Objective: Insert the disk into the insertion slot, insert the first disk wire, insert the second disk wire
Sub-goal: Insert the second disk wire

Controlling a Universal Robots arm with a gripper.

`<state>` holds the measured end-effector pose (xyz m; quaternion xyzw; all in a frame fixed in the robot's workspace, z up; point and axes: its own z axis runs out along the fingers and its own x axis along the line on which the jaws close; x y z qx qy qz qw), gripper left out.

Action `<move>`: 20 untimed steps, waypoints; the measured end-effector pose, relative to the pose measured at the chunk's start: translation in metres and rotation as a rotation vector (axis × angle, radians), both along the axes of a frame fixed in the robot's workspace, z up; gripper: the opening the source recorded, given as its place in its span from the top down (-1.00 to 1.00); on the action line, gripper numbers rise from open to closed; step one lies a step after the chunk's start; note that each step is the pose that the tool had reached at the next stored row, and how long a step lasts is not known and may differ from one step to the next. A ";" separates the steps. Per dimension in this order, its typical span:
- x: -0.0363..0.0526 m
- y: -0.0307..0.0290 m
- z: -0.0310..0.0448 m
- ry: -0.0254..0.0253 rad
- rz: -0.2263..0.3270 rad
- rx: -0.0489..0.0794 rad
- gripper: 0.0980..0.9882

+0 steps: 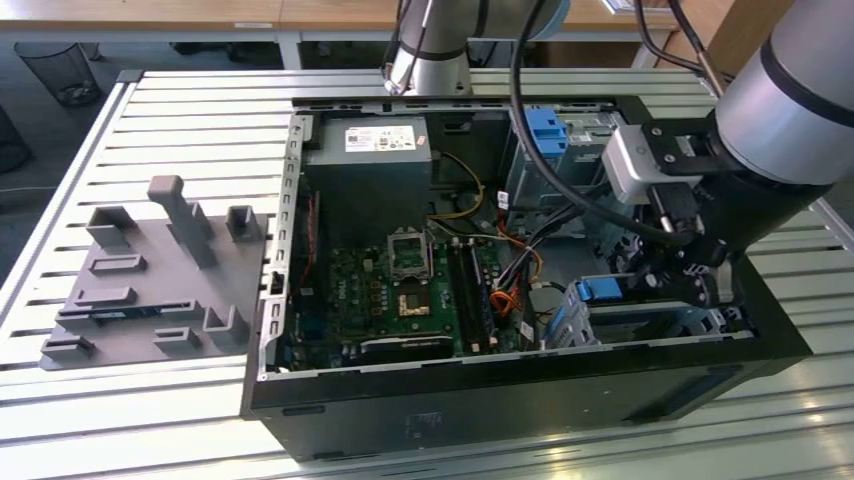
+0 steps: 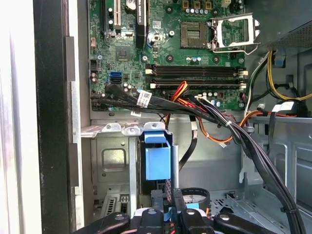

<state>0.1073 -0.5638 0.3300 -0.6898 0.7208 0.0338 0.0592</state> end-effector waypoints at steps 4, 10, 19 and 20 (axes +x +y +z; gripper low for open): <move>0.0000 0.0000 0.0061 0.0001 0.000 0.000 0.72; 0.0000 0.0000 0.0117 0.0003 0.000 0.000 0.89; 0.0000 0.0000 0.0172 0.0015 0.000 -0.001 0.98; 0.0000 0.0000 0.0175 0.0016 0.000 -0.001 0.98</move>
